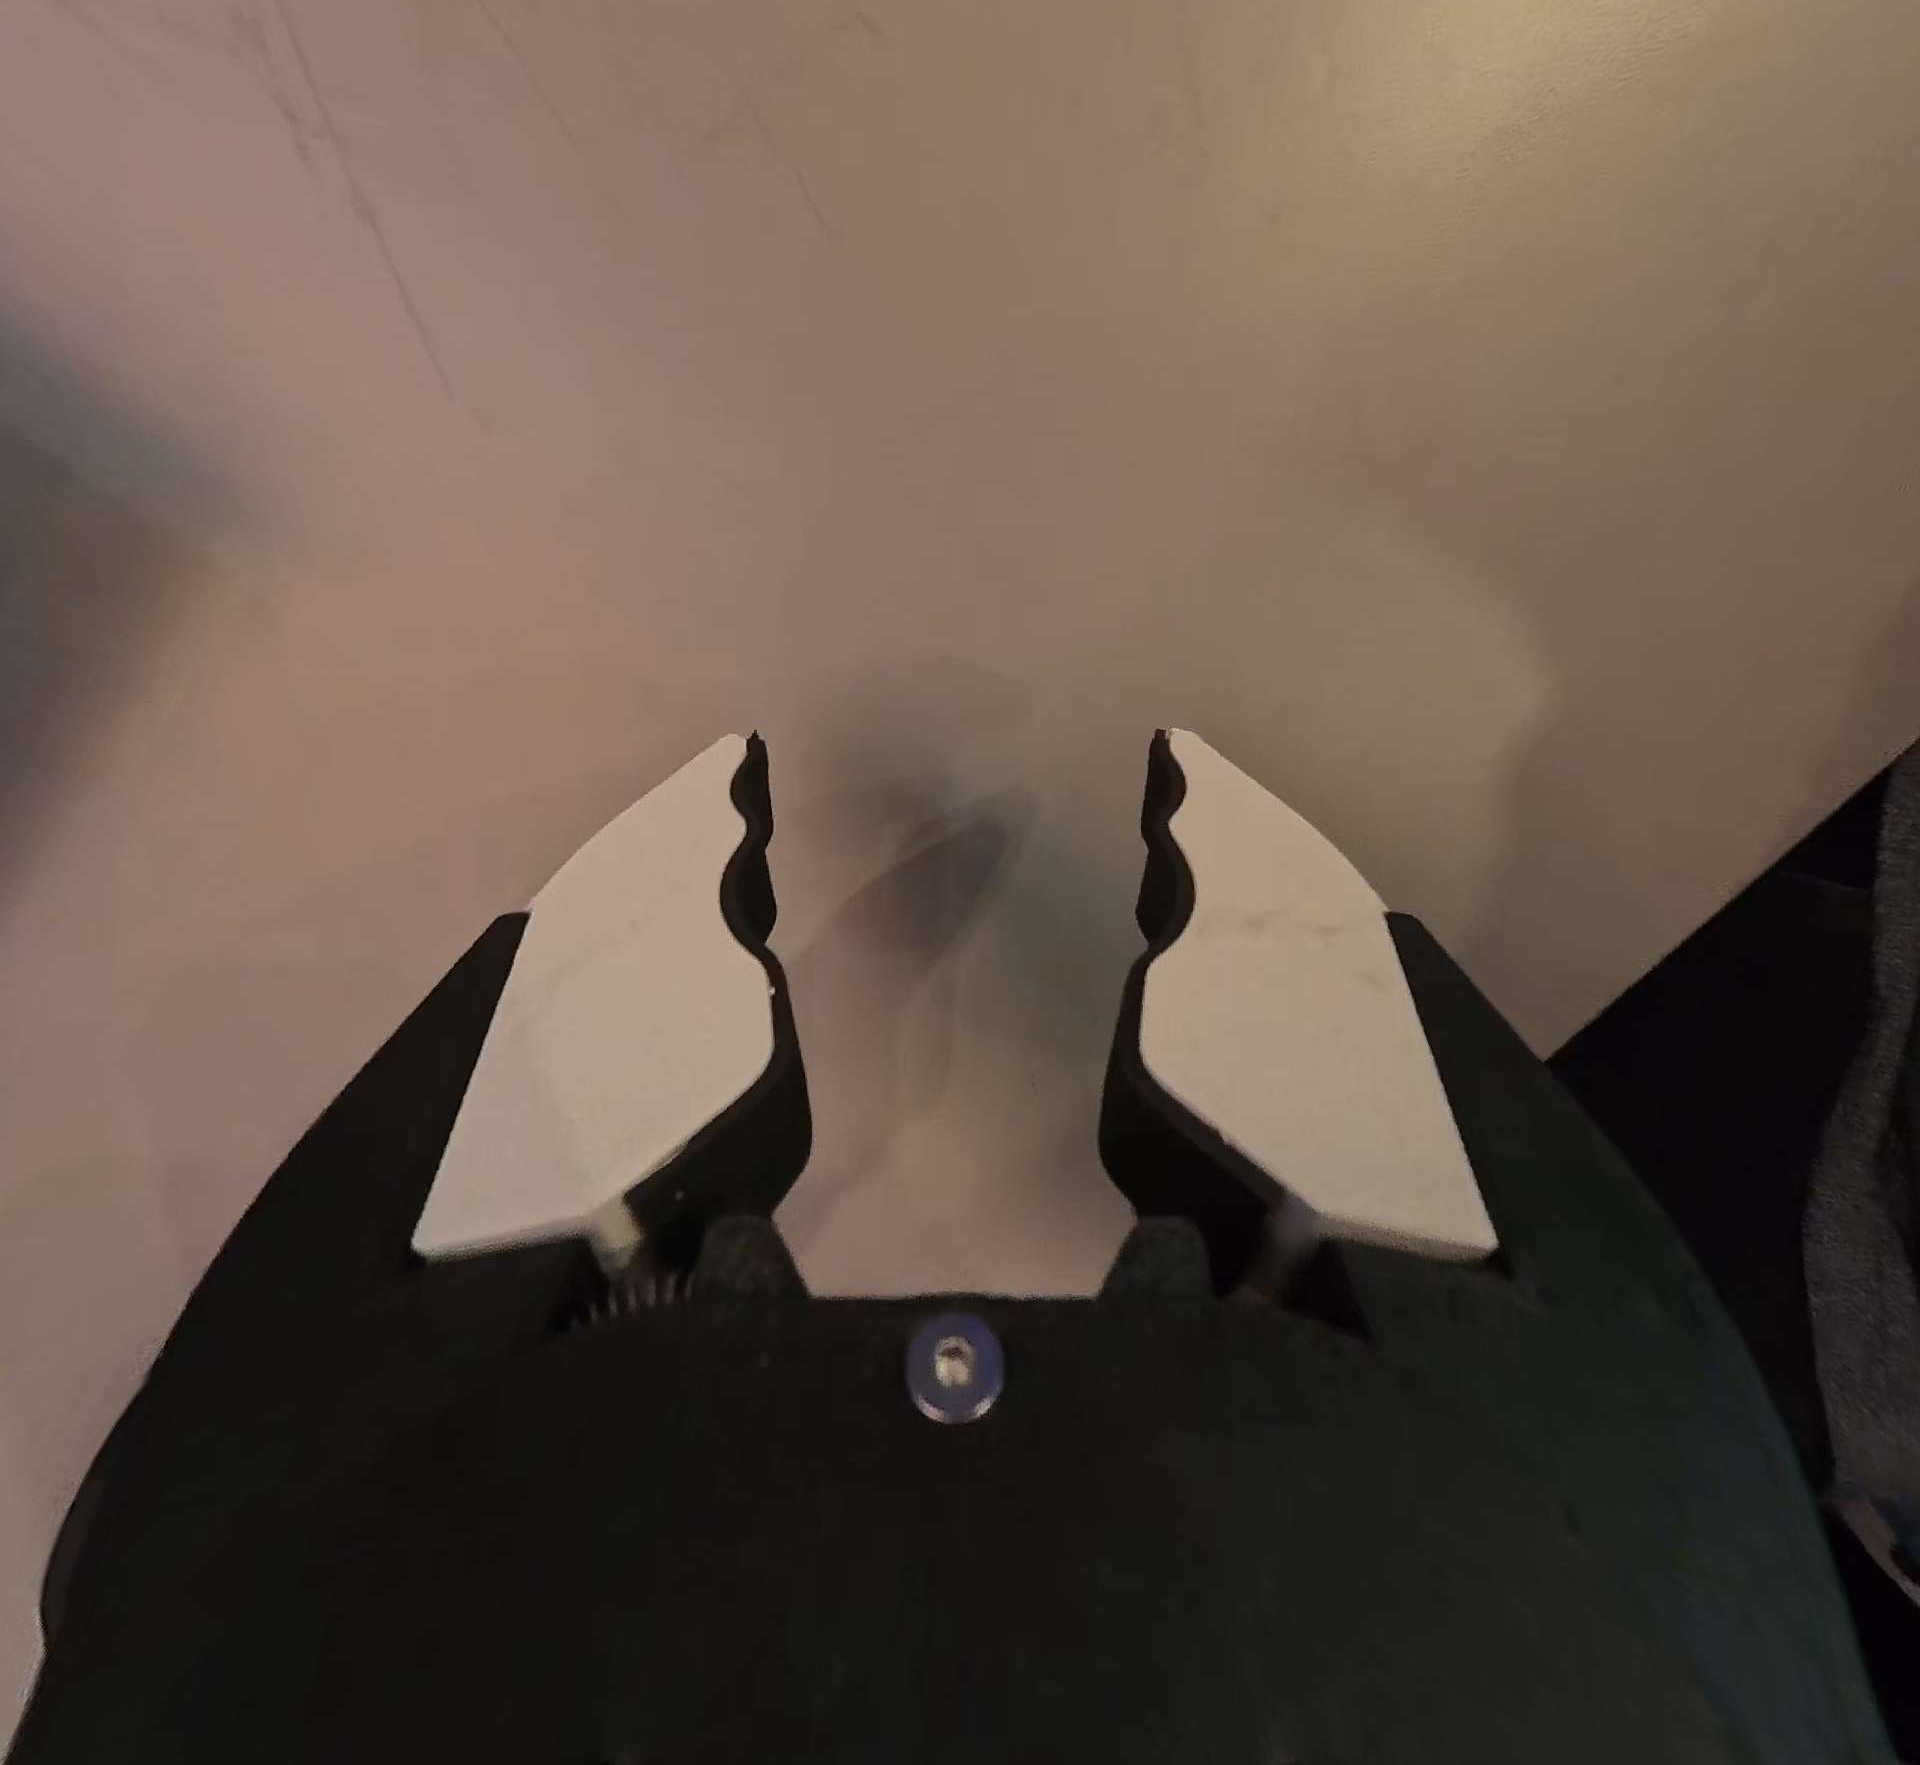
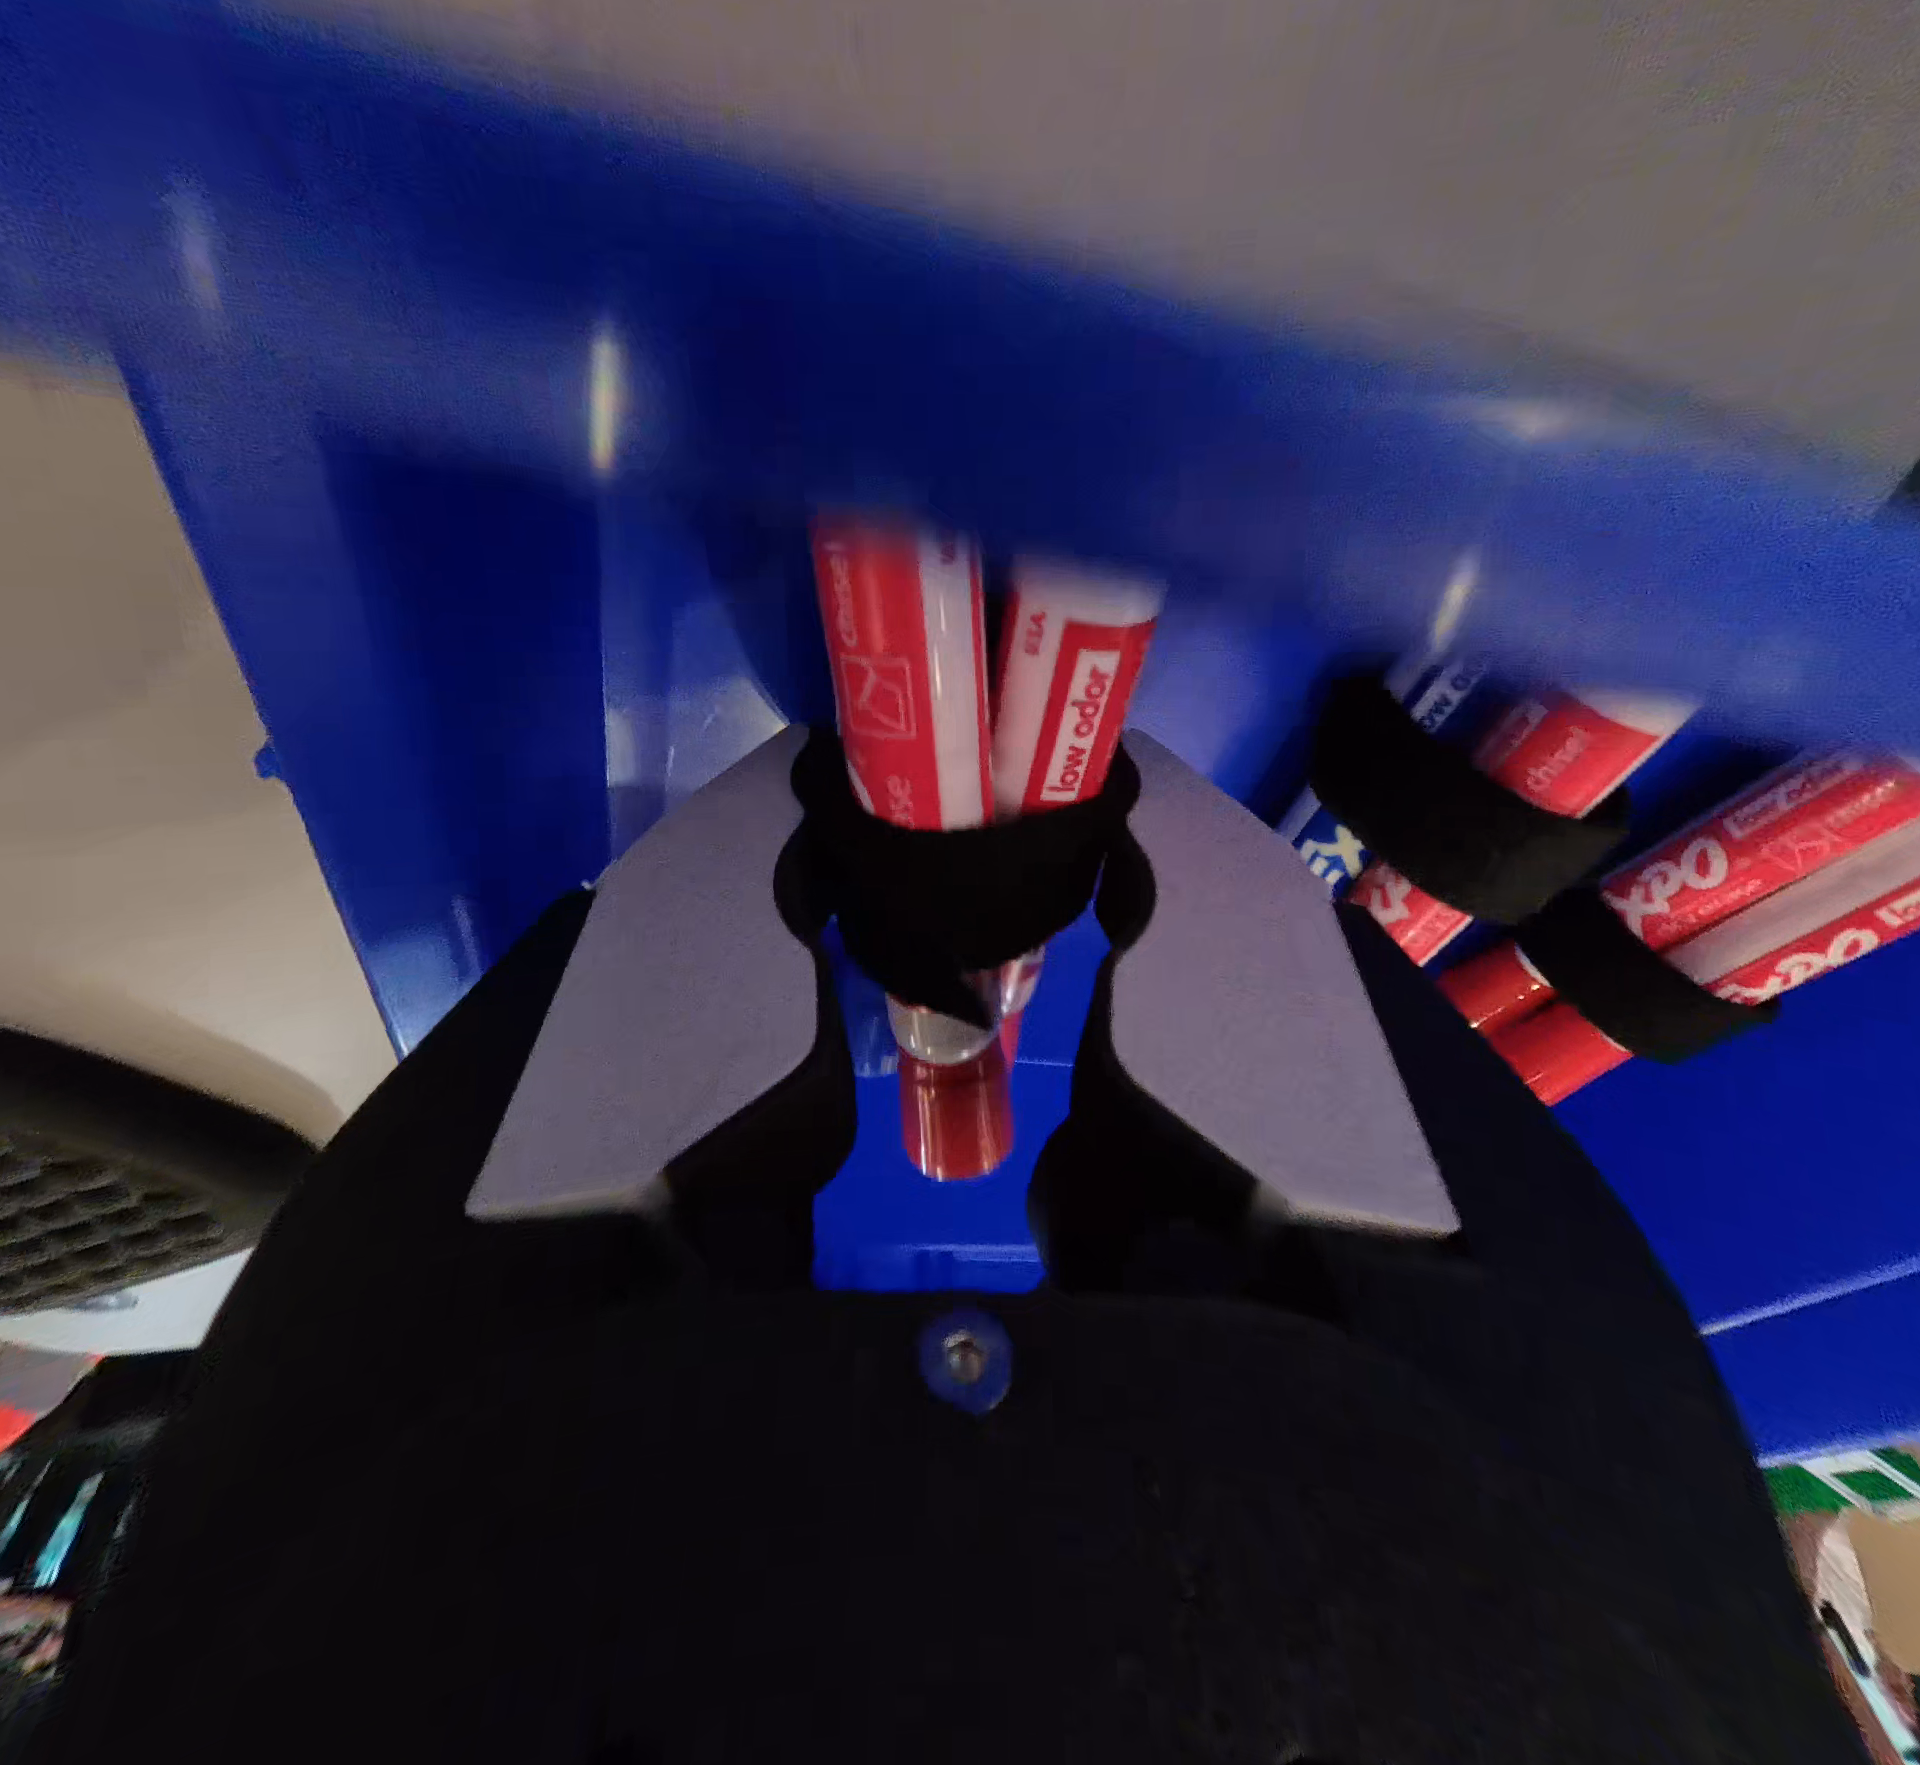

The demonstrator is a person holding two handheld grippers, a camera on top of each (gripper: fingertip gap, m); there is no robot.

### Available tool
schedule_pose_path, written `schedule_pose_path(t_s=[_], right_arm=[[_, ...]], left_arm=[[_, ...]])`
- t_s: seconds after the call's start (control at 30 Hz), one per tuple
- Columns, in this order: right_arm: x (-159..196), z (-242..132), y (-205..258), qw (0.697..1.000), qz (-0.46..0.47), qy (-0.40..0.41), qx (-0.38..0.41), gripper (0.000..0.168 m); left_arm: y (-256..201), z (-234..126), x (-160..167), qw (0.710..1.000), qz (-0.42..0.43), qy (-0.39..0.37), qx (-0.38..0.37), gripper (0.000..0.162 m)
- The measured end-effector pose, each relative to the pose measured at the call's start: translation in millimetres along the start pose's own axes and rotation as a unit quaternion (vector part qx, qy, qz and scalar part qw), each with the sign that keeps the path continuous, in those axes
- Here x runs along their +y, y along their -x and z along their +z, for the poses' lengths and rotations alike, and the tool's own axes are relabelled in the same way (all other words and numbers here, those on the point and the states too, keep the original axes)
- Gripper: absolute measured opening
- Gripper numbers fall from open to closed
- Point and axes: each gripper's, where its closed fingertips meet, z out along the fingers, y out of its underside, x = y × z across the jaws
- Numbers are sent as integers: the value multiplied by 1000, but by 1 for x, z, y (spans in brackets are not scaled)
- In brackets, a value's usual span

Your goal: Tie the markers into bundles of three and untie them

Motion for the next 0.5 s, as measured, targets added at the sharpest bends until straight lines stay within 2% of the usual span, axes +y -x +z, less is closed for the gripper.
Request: schedule_pose_path(t_s=[0.03,0.13,0.27,0.5], right_arm=[[-3,0,1,1000,-8,4,-5,47],[-24,-3,6,999,-15,-31,-35,45],[-24,-4,4,999,-4,-30,-38,42],[-26,-5,1,990,98,-46,-84,39]], left_arm=[[1,1,-3,1000,-1,-4,-1,68],[0,5,-9,1000,3,-4,4,68],[-6,7,-17,1000,18,-6,8,67],[-7,12,-18,1000,17,-5,16,67]])
